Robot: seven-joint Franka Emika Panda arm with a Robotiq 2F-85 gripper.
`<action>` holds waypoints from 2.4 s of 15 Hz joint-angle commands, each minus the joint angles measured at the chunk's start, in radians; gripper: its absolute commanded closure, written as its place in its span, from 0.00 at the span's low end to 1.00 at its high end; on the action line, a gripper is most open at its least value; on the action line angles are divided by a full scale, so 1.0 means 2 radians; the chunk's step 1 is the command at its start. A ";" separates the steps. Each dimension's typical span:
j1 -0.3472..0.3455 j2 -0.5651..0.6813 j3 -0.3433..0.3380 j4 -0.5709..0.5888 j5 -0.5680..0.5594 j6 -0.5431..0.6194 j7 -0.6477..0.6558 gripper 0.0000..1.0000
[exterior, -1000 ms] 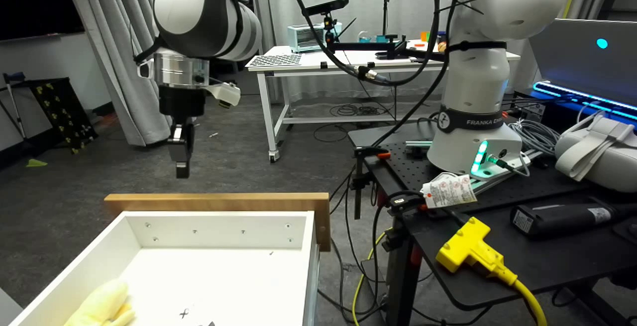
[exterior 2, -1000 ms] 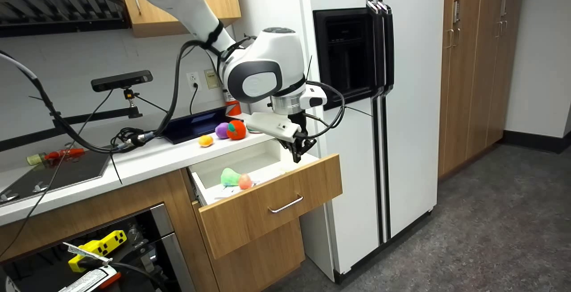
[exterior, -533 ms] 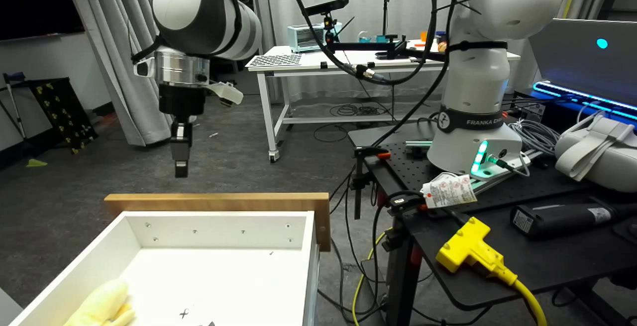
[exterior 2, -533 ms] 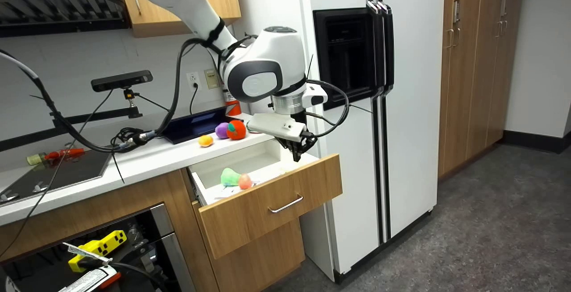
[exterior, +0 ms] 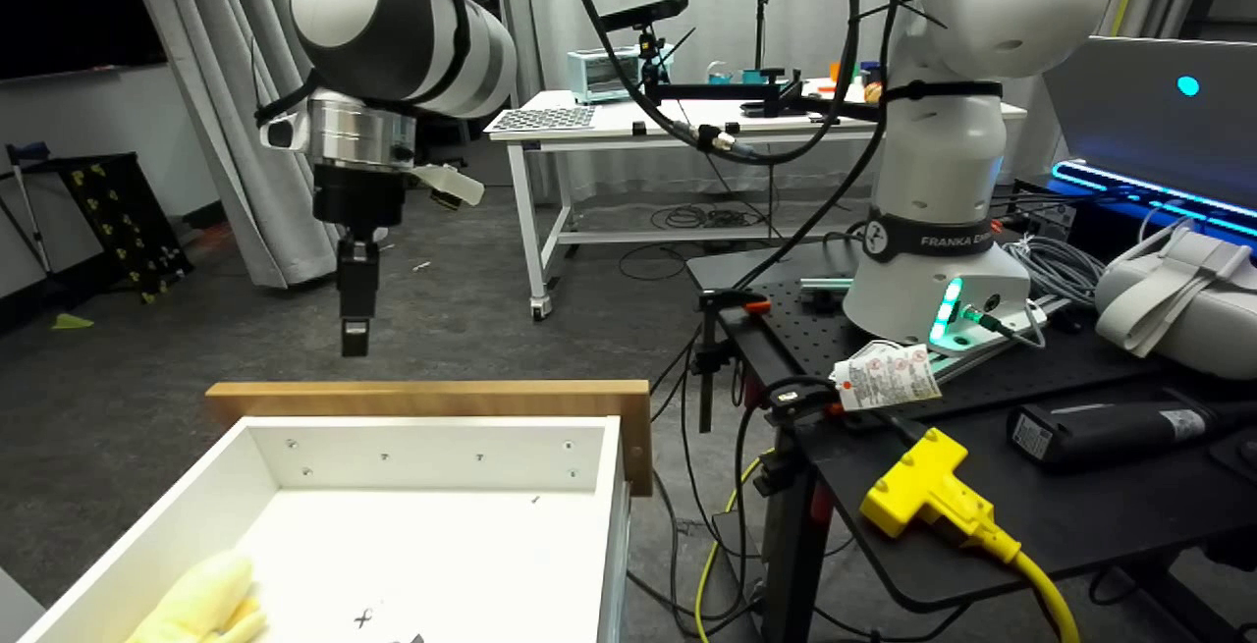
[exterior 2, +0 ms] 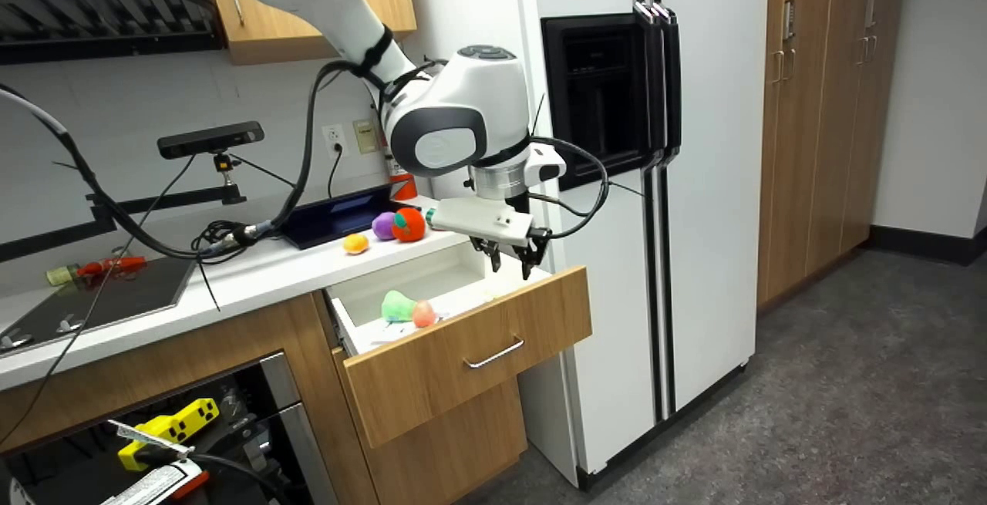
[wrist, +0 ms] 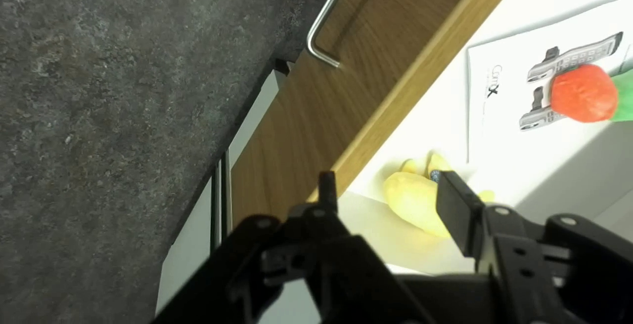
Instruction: Open the drawer
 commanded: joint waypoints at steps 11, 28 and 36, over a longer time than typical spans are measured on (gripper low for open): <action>0.097 -0.100 0.039 -0.060 0.097 -0.003 -0.004 0.00; 0.114 -0.080 0.020 -0.046 0.084 -0.002 -0.002 0.00; 0.114 -0.080 0.020 -0.046 0.084 -0.002 -0.002 0.00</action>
